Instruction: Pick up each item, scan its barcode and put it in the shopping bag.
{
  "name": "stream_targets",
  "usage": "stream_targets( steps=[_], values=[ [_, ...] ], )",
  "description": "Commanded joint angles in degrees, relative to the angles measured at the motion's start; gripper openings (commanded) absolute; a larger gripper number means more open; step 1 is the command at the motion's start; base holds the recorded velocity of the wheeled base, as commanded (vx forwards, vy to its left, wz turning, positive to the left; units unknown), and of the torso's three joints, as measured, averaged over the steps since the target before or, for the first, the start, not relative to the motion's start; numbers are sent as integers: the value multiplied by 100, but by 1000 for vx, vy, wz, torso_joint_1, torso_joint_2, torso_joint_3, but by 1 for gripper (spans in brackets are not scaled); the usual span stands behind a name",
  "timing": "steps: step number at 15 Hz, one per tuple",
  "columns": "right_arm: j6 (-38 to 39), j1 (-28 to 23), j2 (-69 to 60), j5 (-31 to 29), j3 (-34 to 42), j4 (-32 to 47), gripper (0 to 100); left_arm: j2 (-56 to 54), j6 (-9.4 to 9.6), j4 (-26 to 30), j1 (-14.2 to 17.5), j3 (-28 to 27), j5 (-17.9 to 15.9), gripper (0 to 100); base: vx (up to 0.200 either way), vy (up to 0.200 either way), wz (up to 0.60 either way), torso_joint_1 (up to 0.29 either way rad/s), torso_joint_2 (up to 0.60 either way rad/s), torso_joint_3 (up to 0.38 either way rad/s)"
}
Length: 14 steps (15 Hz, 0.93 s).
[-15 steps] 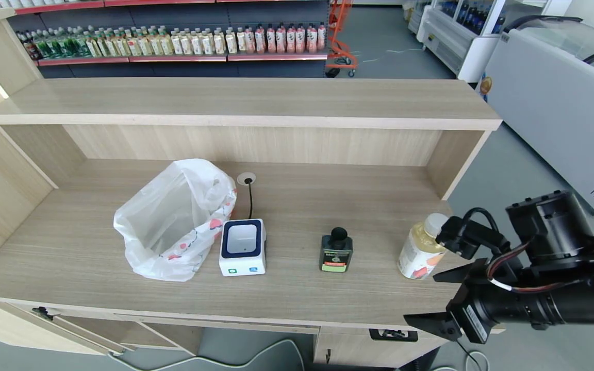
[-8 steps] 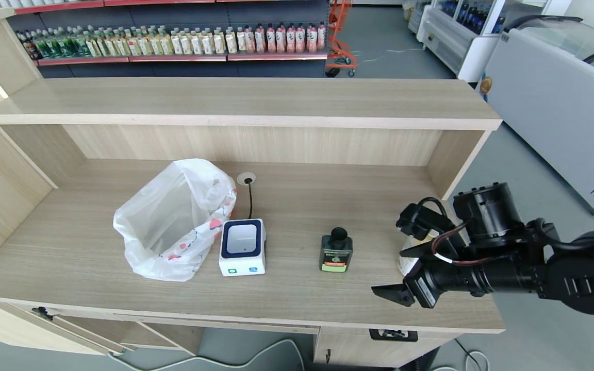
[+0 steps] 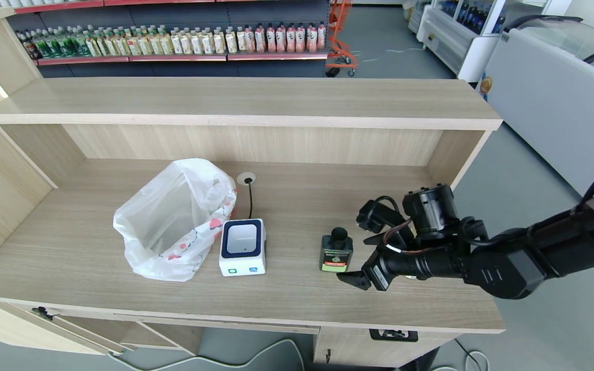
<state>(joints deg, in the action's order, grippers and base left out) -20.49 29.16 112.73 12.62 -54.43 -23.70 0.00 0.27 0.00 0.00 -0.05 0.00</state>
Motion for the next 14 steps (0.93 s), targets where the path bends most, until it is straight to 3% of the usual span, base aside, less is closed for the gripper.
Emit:
stream_targets(
  steps=[1, 8, 14],
  values=[
    [-51, 72, 382, -5, -261, -30, 100, 9, 0, 0, -9, 5, 0, 100, 0, 0, 0, 0, 0, 0],
    [-711, 81, 786, -14, -762, -30, 100, 9, 0, 0, 0, -4, 0, 100, 0, 0, 0, 0, 0, 0],
    [-702, 187, 1067, -14, -1228, -38, 100, 9, 0, 0, 0, -4, 0, 100, 0, 0, 0, 0, 0, 0]
  ],
)
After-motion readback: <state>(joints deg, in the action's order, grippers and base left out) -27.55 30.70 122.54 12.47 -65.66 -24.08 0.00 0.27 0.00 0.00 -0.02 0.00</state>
